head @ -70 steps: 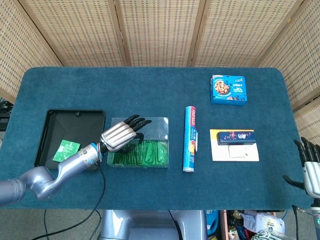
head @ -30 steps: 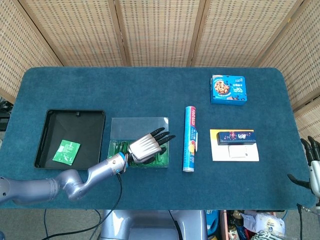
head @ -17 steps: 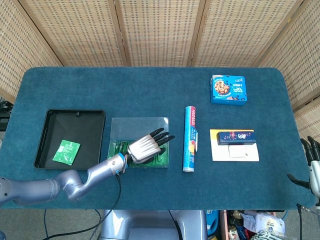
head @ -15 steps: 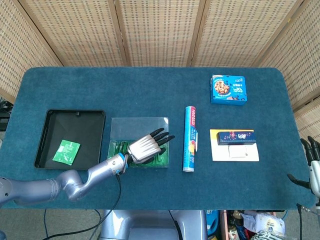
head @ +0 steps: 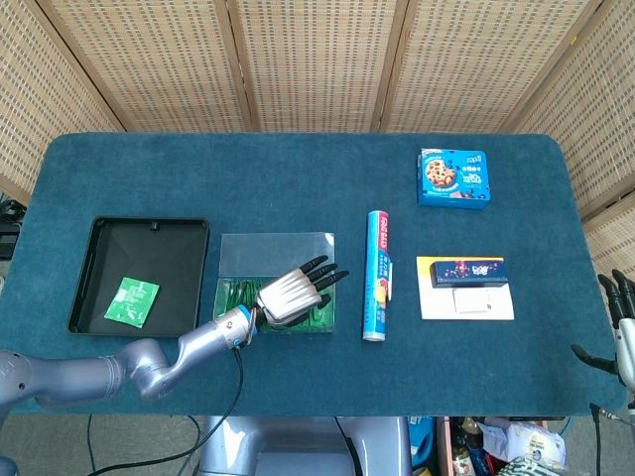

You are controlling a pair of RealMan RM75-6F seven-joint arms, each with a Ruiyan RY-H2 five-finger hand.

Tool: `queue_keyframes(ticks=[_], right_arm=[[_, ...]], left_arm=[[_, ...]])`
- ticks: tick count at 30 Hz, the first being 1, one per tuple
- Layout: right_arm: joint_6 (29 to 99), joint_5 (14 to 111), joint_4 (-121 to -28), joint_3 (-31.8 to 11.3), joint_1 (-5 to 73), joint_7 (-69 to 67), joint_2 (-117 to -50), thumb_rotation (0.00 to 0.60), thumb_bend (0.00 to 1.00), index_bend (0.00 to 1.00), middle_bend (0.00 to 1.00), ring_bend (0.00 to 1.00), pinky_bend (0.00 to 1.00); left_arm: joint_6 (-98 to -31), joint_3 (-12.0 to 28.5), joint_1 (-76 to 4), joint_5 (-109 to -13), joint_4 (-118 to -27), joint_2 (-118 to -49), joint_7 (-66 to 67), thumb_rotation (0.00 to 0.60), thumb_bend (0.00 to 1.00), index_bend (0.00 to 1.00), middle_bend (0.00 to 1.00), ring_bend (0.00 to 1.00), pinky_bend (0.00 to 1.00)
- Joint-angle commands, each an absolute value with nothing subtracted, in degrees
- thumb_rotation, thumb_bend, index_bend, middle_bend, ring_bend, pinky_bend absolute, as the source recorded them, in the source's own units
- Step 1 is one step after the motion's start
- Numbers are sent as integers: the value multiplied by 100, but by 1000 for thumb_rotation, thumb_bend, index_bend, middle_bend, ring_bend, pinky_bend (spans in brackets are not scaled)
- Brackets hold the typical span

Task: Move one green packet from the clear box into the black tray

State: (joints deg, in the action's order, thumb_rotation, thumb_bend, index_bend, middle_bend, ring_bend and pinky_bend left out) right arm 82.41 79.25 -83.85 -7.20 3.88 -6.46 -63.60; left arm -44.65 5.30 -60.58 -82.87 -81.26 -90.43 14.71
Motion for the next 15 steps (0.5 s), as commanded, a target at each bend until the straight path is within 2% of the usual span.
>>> queue_keyframes(ticks=[1, 15], right_arm=[[8241, 7925, -8384, -720, 388, -650, -6359, 600, 0, 0, 0, 0, 0], [8215, 7899, -8368, -733, 392, -691, -6353, 600, 0, 0, 0, 0, 0]], left_arm=[[-4469, 537, -6061, -8278, -8086, -9081, 1481, 600, 395, 461, 0, 0, 0], [-4429, 556, -6080, -8229, -8023, -9171, 1467, 600, 395, 486, 0, 0, 0]])
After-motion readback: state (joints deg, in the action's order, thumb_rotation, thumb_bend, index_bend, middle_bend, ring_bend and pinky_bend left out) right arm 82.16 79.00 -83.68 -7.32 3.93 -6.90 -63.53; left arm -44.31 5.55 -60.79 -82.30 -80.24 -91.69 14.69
